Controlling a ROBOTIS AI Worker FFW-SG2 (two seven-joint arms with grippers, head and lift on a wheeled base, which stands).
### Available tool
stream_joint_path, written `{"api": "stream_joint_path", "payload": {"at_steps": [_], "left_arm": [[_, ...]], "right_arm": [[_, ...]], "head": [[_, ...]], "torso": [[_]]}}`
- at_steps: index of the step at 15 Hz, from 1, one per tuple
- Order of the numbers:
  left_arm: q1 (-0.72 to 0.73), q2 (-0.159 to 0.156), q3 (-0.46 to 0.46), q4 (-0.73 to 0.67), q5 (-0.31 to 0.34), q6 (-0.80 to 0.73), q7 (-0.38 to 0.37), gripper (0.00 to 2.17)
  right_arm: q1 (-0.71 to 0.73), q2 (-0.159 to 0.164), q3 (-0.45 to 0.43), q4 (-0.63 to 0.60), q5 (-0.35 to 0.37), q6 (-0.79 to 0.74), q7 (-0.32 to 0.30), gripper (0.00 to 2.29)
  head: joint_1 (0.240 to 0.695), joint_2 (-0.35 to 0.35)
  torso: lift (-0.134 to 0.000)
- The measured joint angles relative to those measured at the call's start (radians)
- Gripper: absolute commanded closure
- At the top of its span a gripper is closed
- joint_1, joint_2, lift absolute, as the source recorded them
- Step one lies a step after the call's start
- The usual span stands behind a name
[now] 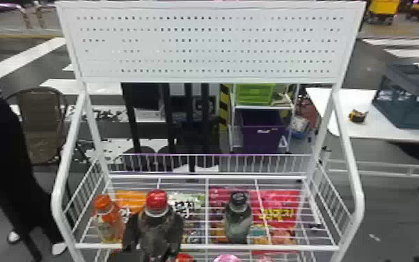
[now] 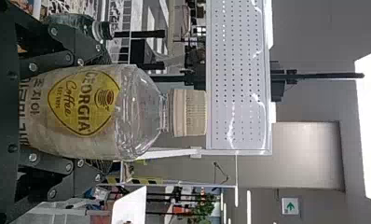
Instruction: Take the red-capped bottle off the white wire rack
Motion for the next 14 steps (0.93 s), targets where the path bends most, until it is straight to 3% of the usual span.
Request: {"api": "stream_joint_path", "payload": {"at_steps": [4, 8, 14], "left_arm": [[0.140, 0.017, 0.125, -0.112, -0.009, -0.023, -0.008, 2.14], [0.185, 0.011, 0.257, -0.131, 0.051, -0.056, -0.024, 2.11], [0.191, -0.001, 0.275, -0.132, 0.073, -0.054, -0.047, 2.11]], "right_arm": [[-0.017, -0.004, 0.000, 0.012, -0.002, 0.019, 0.000, 1.43], [-0.030, -0.007, 0.002, 0.015, -0.009, 0.032, 0.000, 1.43], [-0.036, -0.003, 0.012, 0.012, -0.009, 0.035, 0.000, 1.43]], "head": [[0.499, 0.000], [0.499, 0.000], [0.499, 0.000]], "torso": [[0.000], [0.000], [0.000]]}}
